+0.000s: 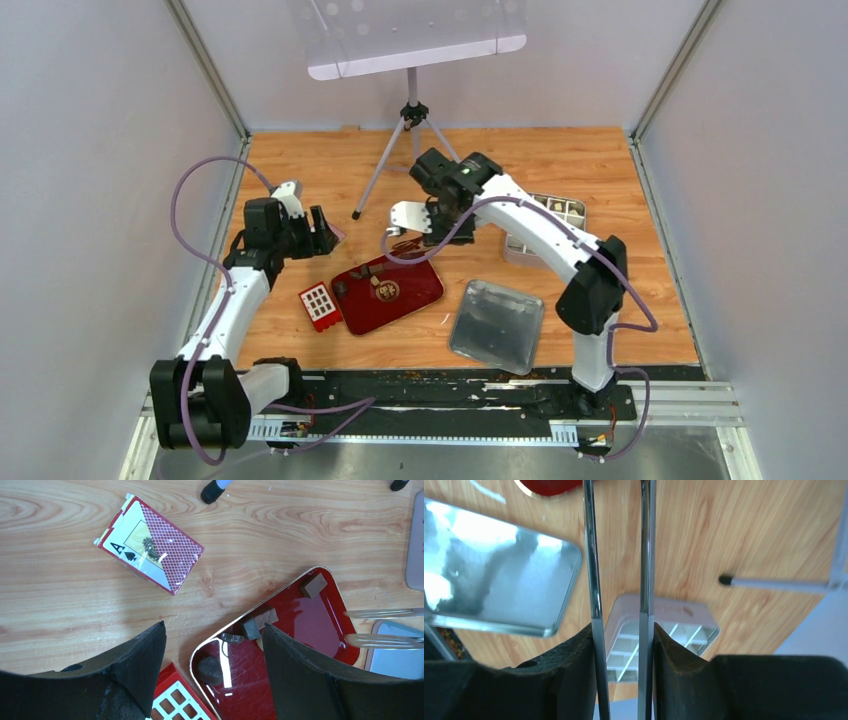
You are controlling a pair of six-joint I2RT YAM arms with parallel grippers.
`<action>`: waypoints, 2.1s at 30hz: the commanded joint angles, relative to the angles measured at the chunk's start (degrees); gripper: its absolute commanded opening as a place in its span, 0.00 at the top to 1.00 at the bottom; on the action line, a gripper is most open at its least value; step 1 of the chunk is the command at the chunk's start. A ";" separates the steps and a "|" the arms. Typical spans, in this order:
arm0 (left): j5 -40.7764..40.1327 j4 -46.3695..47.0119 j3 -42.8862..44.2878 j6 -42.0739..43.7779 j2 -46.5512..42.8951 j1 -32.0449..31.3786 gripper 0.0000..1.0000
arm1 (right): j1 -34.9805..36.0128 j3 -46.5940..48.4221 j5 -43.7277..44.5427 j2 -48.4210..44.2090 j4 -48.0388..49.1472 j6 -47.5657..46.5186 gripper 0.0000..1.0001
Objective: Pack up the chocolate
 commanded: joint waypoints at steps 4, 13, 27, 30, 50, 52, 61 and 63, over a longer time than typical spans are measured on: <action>-1.52 -0.76 0.74 1.28 -5.38 1.53 0.21 | 6.23 9.33 -5.40 8.32 5.31 -3.20 0.62; -0.91 -0.11 -1.70 -1.02 -8.82 4.46 0.20 | 8.78 9.34 -2.84 13.16 7.99 -3.70 0.60; -0.30 1.07 -2.43 -2.09 -8.99 4.58 0.20 | 10.46 5.16 3.56 14.59 9.92 -4.85 0.60; -0.25 1.05 -2.56 -2.17 -8.95 4.52 0.20 | 10.59 5.23 3.04 14.64 9.65 -4.95 0.62; 2.65 3.38 -1.01 -3.38 -3.34 4.52 0.23 | 0.16 -8.89 1.91 -7.85 4.10 -1.95 0.83; 2.94 2.92 -0.53 -3.49 -2.37 4.50 0.23 | -4.38 -11.52 2.29 -10.30 3.31 -1.57 0.82; 2.94 2.98 0.42 -3.67 0.56 2.73 0.24 | -26.73 -14.79 2.83 -16.14 0.94 -2.70 0.82; 2.86 2.88 0.72 -3.42 0.97 2.33 0.24 | -29.71 -16.26 5.21 -16.36 1.32 -3.96 0.82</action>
